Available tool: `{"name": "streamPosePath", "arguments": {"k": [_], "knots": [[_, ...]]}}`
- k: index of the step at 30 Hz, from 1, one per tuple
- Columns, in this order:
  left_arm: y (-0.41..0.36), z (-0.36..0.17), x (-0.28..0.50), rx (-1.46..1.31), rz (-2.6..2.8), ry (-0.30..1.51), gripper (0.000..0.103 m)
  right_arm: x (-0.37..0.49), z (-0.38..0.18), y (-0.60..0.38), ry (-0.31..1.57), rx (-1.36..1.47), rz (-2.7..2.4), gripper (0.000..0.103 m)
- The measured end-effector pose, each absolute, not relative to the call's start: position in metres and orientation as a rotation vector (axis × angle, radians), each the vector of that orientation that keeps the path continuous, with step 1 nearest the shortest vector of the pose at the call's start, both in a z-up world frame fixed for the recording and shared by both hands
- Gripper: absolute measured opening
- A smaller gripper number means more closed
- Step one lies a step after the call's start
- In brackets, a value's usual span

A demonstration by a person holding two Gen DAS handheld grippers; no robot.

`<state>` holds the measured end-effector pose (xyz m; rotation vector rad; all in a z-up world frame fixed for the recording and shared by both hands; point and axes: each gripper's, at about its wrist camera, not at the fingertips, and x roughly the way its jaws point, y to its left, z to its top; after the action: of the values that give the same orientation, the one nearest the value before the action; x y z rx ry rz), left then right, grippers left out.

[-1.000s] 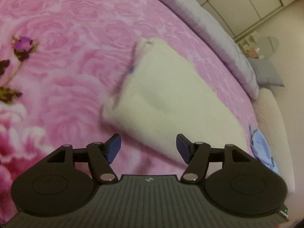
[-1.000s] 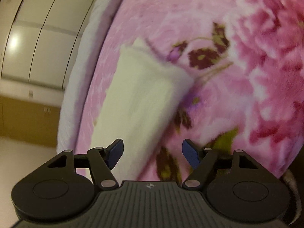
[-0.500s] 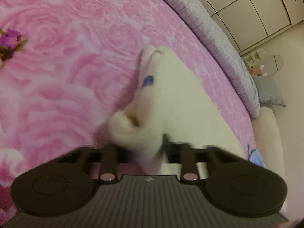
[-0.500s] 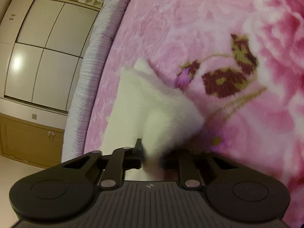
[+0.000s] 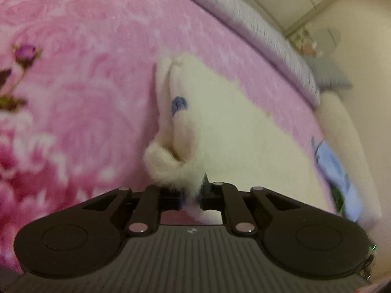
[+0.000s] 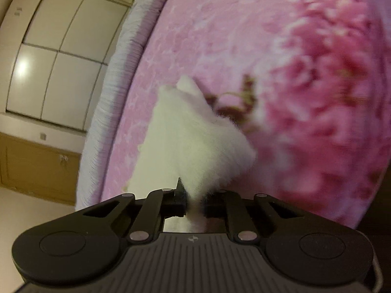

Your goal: Fold clothes

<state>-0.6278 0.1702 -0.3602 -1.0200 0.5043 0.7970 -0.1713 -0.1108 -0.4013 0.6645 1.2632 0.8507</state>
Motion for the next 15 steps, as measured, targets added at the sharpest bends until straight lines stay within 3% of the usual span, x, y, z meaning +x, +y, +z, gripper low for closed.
{"name": "streamPosePath", "arguments": {"k": [1,2,5,11,15], "knots": [[0.169,-0.361,-0.63,-1.017,0.802,0.514,0.014,-0.171,-0.404,-0.114,1.269,0.647,0.835,0.021],[0.169,-0.359,-0.632,-1.014,0.798,0.517,0.015,-0.172,-0.401,-0.117,1.261,0.621,0.831,0.033],[0.169,-0.344,-0.635,-0.962,0.783,0.543,0.018,-0.174,-0.392,-0.126,1.234,0.543,0.819,0.045],[0.159,-0.317,-0.64,-0.863,0.776,0.618,0.019,-0.17,-0.338,-0.147,0.974,0.229,0.818,0.045],[0.157,-0.316,-0.635,-0.816,0.788,0.673,0.02,-0.157,-0.329,-0.115,0.949,0.152,0.912,0.045]]}}
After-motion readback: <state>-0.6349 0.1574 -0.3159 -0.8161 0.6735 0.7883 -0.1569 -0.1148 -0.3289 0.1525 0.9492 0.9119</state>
